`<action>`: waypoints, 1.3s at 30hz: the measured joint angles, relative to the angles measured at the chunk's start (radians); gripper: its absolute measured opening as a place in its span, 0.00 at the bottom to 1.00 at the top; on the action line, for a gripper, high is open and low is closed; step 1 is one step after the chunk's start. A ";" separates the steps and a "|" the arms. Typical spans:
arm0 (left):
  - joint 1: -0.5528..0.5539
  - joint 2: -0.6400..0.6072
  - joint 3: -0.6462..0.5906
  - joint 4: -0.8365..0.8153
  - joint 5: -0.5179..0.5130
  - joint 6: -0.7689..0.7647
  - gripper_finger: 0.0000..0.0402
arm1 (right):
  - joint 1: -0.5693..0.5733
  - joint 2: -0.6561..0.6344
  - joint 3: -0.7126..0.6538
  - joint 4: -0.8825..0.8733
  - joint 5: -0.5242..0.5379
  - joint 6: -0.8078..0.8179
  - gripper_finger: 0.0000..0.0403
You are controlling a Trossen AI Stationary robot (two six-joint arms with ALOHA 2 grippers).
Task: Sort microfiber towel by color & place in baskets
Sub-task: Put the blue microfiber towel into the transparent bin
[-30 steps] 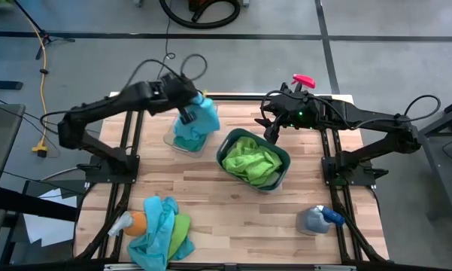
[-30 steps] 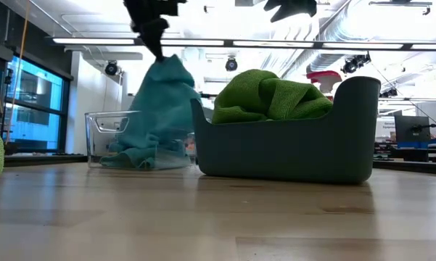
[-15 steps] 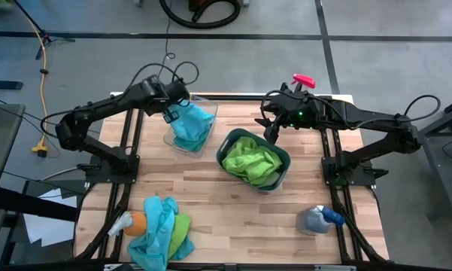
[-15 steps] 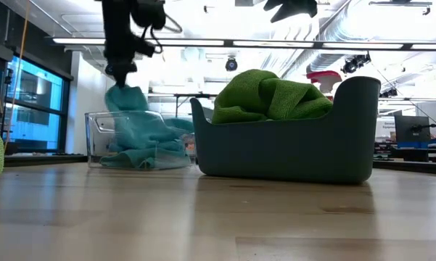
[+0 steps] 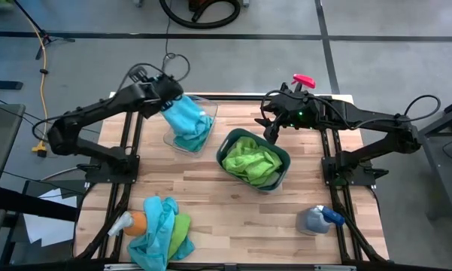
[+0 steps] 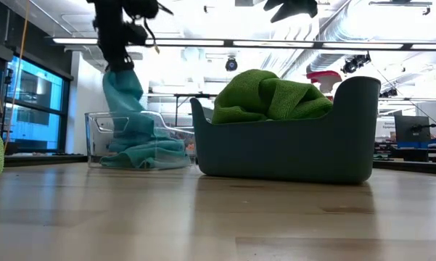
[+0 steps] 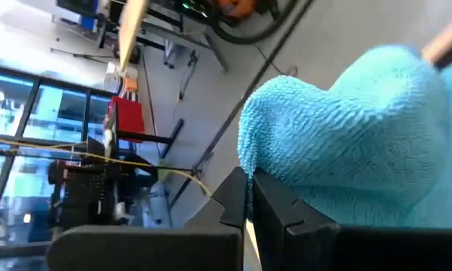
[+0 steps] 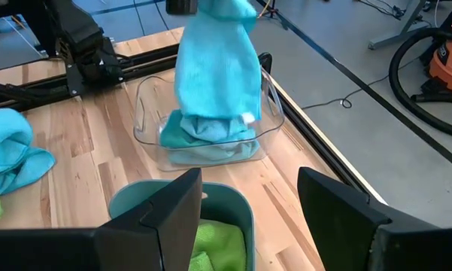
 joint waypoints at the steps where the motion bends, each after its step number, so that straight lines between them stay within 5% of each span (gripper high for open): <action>1: 0.002 -0.018 0.001 0.011 0.000 0.004 0.00 | 0.000 0.000 0.000 0.000 0.000 0.005 0.54; 4: 0.007 -0.060 0.001 0.037 0.032 0.001 0.00 | 0.000 0.000 0.000 0.000 0.000 0.005 0.54; 10: -0.015 -0.082 0.001 0.111 0.334 -0.160 0.00 | 0.000 0.000 0.000 0.000 0.000 -0.003 0.54; 20: -0.189 -0.031 0.001 0.383 0.612 -0.272 0.00 | 0.000 0.000 0.000 0.000 0.000 0.005 0.54; 26: -0.241 -0.008 0.000 0.360 0.636 -0.442 0.00 | 0.000 0.000 0.000 0.000 0.000 0.004 0.54; 30: -0.253 -0.003 -0.013 0.290 0.527 -0.454 0.00 | 0.000 0.000 0.000 0.000 0.000 0.004 0.54; 34: -0.218 -0.030 -0.122 0.287 0.449 -0.488 0.00 | 0.000 0.000 0.000 0.000 0.000 0.005 0.54; 39: -0.174 -0.035 -0.314 0.388 0.556 -0.560 0.00 | 0.000 0.000 0.000 0.000 0.000 0.008 0.54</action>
